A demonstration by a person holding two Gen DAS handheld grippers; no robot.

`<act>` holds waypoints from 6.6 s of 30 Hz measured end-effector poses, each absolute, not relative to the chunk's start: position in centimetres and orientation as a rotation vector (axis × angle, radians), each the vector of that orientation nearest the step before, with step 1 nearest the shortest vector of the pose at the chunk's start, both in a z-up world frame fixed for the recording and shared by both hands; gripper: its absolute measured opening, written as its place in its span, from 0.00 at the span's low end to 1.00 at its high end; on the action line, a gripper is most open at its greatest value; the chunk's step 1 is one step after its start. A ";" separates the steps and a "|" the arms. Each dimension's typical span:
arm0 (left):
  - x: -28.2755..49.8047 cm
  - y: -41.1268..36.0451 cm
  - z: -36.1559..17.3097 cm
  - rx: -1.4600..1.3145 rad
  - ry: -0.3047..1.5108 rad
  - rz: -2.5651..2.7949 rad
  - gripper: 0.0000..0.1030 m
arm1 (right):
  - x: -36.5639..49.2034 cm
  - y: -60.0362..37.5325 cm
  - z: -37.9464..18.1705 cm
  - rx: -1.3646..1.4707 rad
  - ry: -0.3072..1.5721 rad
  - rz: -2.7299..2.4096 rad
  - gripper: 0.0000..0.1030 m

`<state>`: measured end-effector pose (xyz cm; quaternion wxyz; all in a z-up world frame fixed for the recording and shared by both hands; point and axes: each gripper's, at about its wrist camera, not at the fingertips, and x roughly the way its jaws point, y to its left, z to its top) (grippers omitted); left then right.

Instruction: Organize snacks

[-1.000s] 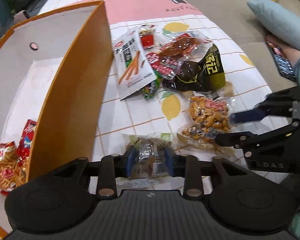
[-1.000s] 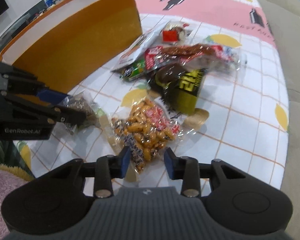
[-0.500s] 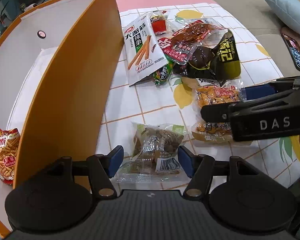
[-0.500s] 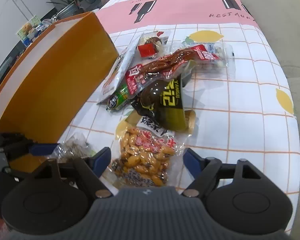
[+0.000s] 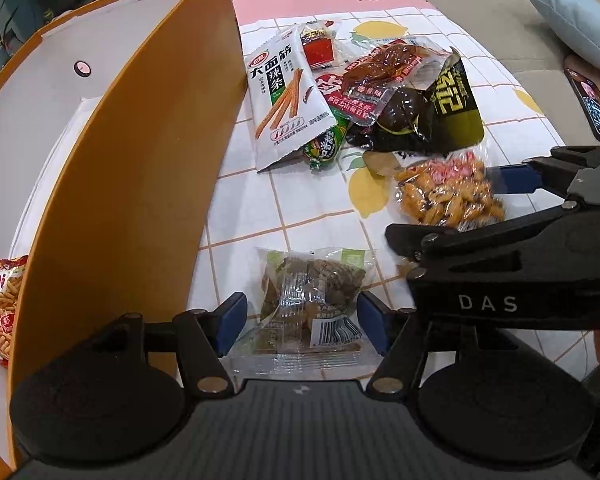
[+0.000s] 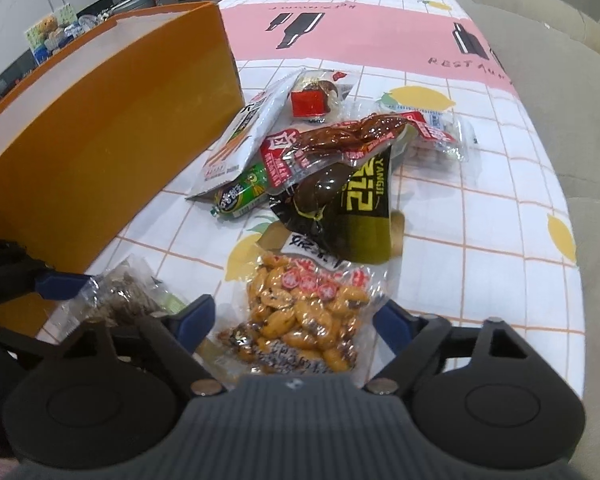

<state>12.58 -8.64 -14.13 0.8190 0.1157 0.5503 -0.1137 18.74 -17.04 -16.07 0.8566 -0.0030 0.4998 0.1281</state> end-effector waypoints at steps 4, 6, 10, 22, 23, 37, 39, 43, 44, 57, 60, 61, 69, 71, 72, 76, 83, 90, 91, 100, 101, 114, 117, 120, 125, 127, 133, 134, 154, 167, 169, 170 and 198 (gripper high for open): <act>12.5 -8.5 -14.2 0.234 1.173 -0.248 0.70 | 18.6 -17.3 -15.9 -0.007 1.049 0.278 0.68; 12.3 -8.4 -14.1 0.221 1.177 -0.252 0.62 | 18.6 -17.8 -15.8 0.025 1.053 0.277 0.65; 12.0 -8.6 -14.0 0.236 1.170 -0.249 0.59 | 18.4 -18.4 -15.2 0.061 1.056 0.280 0.48; 11.0 -7.4 -11.7 0.171 1.109 -0.207 0.47 | 16.1 -19.8 -13.5 0.125 1.069 0.297 0.30; 10.9 -7.3 -11.4 0.164 1.102 -0.207 0.47 | 15.9 -20.0 -13.2 0.140 1.066 0.300 0.29; 9.8 -6.8 -7.0 0.094 1.028 -0.218 0.45 | 12.7 -19.0 -8.2 0.106 0.950 0.371 0.22; 9.7 -6.7 -6.3 0.089 1.011 -0.218 0.45 | 12.3 -19.0 -7.3 0.112 0.926 0.386 0.22; 9.7 -6.7 -5.2 0.087 0.991 -0.216 0.45 | 11.8 -19.0 -5.5 0.128 0.894 0.404 0.21; 9.7 -6.6 -4.9 0.086 0.985 -0.217 0.45 | 11.8 -19.1 -5.1 0.135 0.887 0.408 0.21; 11.9 -4.1 0.4 0.152 0.881 -0.178 0.45 | 15.0 -17.0 1.0 0.139 0.731 0.498 0.22; 12.8 -2.6 1.0 0.155 0.876 -0.148 0.45 | 16.4 -15.2 2.0 0.119 0.694 0.533 0.22; 13.2 -2.0 1.2 0.151 0.874 -0.136 0.45 | 17.0 -14.6 2.2 0.117 0.689 0.545 0.22; 16.9 4.0 0.5 0.056 0.946 -0.092 0.45 | 21.5 -8.6 2.2 0.055 0.708 0.666 0.22; 17.8 5.0 -0.5 0.052 0.971 -0.081 0.45 | 22.6 -7.0 1.6 0.026 0.733 0.688 0.22; 18.2 5.5 -1.1 0.057 0.984 -0.070 0.45 | 23.1 -6.2 1.1 0.011 0.746 0.694 0.22; 19.6 7.1 -3.4 0.071 1.038 -0.040 0.45 | 24.5 -3.6 -1.3 -0.050 0.808 0.715 0.22; 21.5 8.4 -6.9 0.108 1.131 -0.016 0.45 | 26.1 -0.6 -5.1 -0.141 0.903 0.738 0.22; 22.4 8.9 -9.1 0.132 1.194 -0.008 0.45 | 27.2 0.3 -6.4 -0.154 0.974 0.761 0.22; 22.5 8.9 -9.4 0.137 1.204 -0.004 0.45 | 27.4 0.3 -6.6 -0.149 0.987 0.761 0.22; 22.6 7.9 -10.3 0.191 1.221 0.025 0.47 | 27.9 0.4 -7.3 -0.181 1.016 0.746 0.23; 22.8 8.1 -10.3 0.193 1.223 0.035 0.51 | 27.8 0.4 -7.4 -0.202 1.009 0.736 0.25; 21.5 7.9 -7.5 0.204 1.158 0.062 0.73 | 26.4 0.7 -5.6 -0.366 0.902 0.676 0.50; 20.8 7.6 -6.1 0.212 1.128 0.072 0.73 | 25.8 0.5 -4.7 -0.377 0.881 0.671 0.55; 19.9 7.2 -4.6 0.223 1.075 0.084 0.73 | 25.1 -0.1 -3.7 -0.392 0.843 0.664 0.59; 18.4 6.8 -1.9 0.197 0.995 0.072 0.73 | 23.8 -2.4 -1.6 -0.360 0.783 0.639 0.63; 17.5 6.1 -0.9 0.184 0.953 0.057 0.73 | 23.1 -3.6 -0.8 -0.338 0.756 0.621 0.65; 14.6 3.5 1.8 0.132 0.849 -0.019 0.71 | 20.5 -8.0 0.7 -0.243 0.691 0.582 0.71; 14.2 3.0 1.9 0.125 0.843 -0.037 0.70 | 20.1 -8.7 0.8 -0.230 0.685 0.572 0.71; 10.3 -8.6 -4.1 0.116 0.899 -0.322 0.60 | 15.9 -19.5 -7.7 -0.171 0.886 0.339 0.71; 12.2 -9.3 -7.2 0.135 0.963 -0.316 0.60 | 19.4 -20.7 -9.5 -0.108 0.885 0.345 0.71; 12.6 -9.2 -7.5 0.123 0.972 -0.312 0.60 | 20.3 -21.0 -9.1 -0.076 0.874 0.344 0.70; 13.0 -9.3 -7.6 0.119 0.975 -0.305 0.60 | 20.8 -21.1 -8.9 -0.055 0.874 0.346 0.69; 18.0 -11.8 -9.7 0.228 0.952 -0.357 0.74 | 25.0 -21.2 -14.2 -0.055 1.048 0.348 0.52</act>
